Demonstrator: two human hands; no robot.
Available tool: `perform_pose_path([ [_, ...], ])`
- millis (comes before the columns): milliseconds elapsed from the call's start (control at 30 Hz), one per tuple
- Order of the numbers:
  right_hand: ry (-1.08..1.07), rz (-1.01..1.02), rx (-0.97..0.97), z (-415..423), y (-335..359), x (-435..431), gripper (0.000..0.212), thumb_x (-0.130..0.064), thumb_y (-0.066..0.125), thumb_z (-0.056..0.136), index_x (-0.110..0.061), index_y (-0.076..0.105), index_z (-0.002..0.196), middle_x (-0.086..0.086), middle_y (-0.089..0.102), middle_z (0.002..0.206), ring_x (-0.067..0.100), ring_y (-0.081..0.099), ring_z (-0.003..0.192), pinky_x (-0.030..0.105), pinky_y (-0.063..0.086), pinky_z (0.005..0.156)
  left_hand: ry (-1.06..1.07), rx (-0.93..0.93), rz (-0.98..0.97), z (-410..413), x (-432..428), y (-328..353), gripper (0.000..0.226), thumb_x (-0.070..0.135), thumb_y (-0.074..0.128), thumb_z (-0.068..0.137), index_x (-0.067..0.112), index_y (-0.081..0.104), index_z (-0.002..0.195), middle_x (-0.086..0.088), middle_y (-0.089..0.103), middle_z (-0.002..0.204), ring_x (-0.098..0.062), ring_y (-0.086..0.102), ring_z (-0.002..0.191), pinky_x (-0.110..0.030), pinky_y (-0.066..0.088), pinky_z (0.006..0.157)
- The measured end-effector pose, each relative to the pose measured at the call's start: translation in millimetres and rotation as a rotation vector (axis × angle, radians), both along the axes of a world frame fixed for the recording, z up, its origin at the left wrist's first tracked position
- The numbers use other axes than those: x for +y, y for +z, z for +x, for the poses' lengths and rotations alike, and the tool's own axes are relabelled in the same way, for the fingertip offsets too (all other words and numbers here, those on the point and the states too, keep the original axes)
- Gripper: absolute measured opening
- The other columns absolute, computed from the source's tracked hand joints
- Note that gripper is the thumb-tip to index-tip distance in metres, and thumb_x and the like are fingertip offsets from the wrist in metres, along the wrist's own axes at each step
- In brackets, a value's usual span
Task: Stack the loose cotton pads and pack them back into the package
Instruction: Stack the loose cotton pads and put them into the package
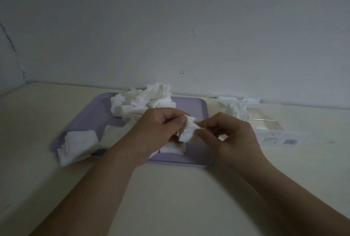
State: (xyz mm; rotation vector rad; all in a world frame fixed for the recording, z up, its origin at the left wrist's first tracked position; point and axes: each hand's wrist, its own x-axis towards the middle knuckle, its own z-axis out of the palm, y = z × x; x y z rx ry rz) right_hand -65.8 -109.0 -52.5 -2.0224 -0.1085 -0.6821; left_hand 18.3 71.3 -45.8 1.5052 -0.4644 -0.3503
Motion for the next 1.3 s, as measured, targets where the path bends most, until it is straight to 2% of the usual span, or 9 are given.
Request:
perform_pose_path([
  [167, -0.037, 0.026, 0.050, 2.9, -1.9, -4.9, 0.017, -0.006, 0.081, 0.082, -0.023, 0.081, 0.087, -0.007, 0.076, 0.077, 0.004, 0.065, 0.064, 0.012, 0.047, 0.063, -0.038, 0.002, 0.060, -1.5, 0.3, -0.5, 0.021, 0.007, 0.058, 0.102, 0.009, 0.079, 0.106, -0.022, 0.077, 0.106, -0.046, 0.070, 0.109, -0.060, 0.057, 0.097],
  [300, -0.057, -0.006, 0.036, 4.0, -3.8, -5.3, 0.018, -0.008, 0.082, 0.081, -0.024, 0.080, 0.090, -0.011, 0.074, 0.078, 0.005, 0.065, 0.066, 0.012, 0.048, 0.063, -0.063, 0.027, 0.053, -1.8, 0.2, 0.5, 0.021, 0.009, 0.058, 0.102, 0.010, 0.079, 0.107, -0.021, 0.077, 0.109, -0.041, 0.071, 0.111, -0.056, 0.056, 0.100],
  [433, -0.055, -0.081, -0.059, 5.6, -7.0, -6.0, 0.022, -0.006, 0.083, 0.081, -0.021, 0.081, 0.098, -0.004, 0.071, 0.090, 0.009, 0.067, 0.079, 0.014, 0.050, 0.067, -0.102, 0.126, 0.006, -1.4, -1.3, 1.3, 0.020, 0.010, 0.060, 0.101, 0.007, 0.078, 0.108, -0.024, 0.075, 0.115, -0.040, 0.071, 0.112, -0.053, 0.055, 0.103],
  [533, -0.081, -0.111, -0.107, 6.8, -8.5, -6.1, 0.023, -0.008, 0.084, 0.081, -0.022, 0.083, 0.100, -0.005, 0.071, 0.100, 0.010, 0.067, 0.090, 0.017, 0.052, 0.074, -0.110, 0.207, -0.079, -1.9, -2.3, 4.1, 0.021, 0.007, 0.059, 0.099, 0.006, 0.080, 0.099, -0.022, 0.075, 0.106, -0.033, 0.070, 0.098, -0.047, 0.058, 0.093],
  [667, -0.063, -0.062, -0.116, 4.0, -4.8, -4.9, 0.020, -0.011, 0.084, 0.082, -0.025, 0.082, 0.097, -0.013, 0.075, 0.103, 0.006, 0.071, 0.093, 0.013, 0.051, 0.080, -0.140, 0.301, -0.156, -1.9, -0.2, 8.3, 0.024, 0.007, 0.058, 0.097, -0.005, 0.073, 0.112, -0.024, 0.073, 0.103, -0.034, 0.070, 0.094, -0.043, 0.063, 0.082],
  [833, -0.054, 0.005, -0.157, 1.4, -0.8, 1.7, 0.028, -0.006, 0.084, 0.081, -0.032, 0.078, 0.089, -0.017, 0.077, 0.098, 0.006, 0.073, 0.085, 0.013, 0.053, 0.078, -0.102, 0.209, -0.124, -2.5, -3.0, 2.2, 0.023, 0.009, 0.053, 0.104, 0.002, 0.074, 0.108, -0.018, 0.075, 0.098, -0.026, 0.072, 0.086, -0.036, 0.063, 0.073],
  [967, -0.064, -0.044, -0.195, 3.0, -3.0, -2.5, 0.020, -0.009, 0.084, 0.082, -0.025, 0.081, 0.092, -0.013, 0.077, 0.101, 0.009, 0.074, 0.087, 0.021, 0.056, 0.079, -0.089, 0.177, -0.091, -2.9, -4.0, 0.9, 0.024, 0.011, 0.051, 0.106, 0.006, 0.075, 0.104, -0.014, 0.075, 0.095, -0.023, 0.071, 0.085, -0.033, 0.062, 0.070],
  [1167, 0.049, -0.220, -0.221, 4.3, -3.4, -4.1, 0.025, -0.008, 0.073, 0.088, -0.017, 0.080, 0.110, -0.001, 0.071, 0.116, 0.003, 0.068, 0.101, 0.016, 0.049, 0.088, -0.108, 0.138, -0.036, -4.3, -2.8, 1.7, 0.022, 0.014, 0.054, 0.105, 0.007, 0.075, 0.105, -0.011, 0.073, 0.090, -0.021, 0.067, 0.081, -0.035, 0.057, 0.070],
  [1300, 0.031, -0.288, -0.255, 2.9, -2.3, -1.7, 0.022, 0.000, 0.076, 0.082, -0.016, 0.080, 0.096, 0.003, 0.070, 0.114, 0.005, 0.067, 0.108, 0.017, 0.049, 0.091, -0.120, 0.141, -0.025, -6.2, -3.1, 2.9, 0.024, 0.012, 0.053, 0.105, 0.008, 0.076, 0.104, -0.010, 0.072, 0.087, -0.021, 0.065, 0.079, -0.032, 0.056, 0.065],
])
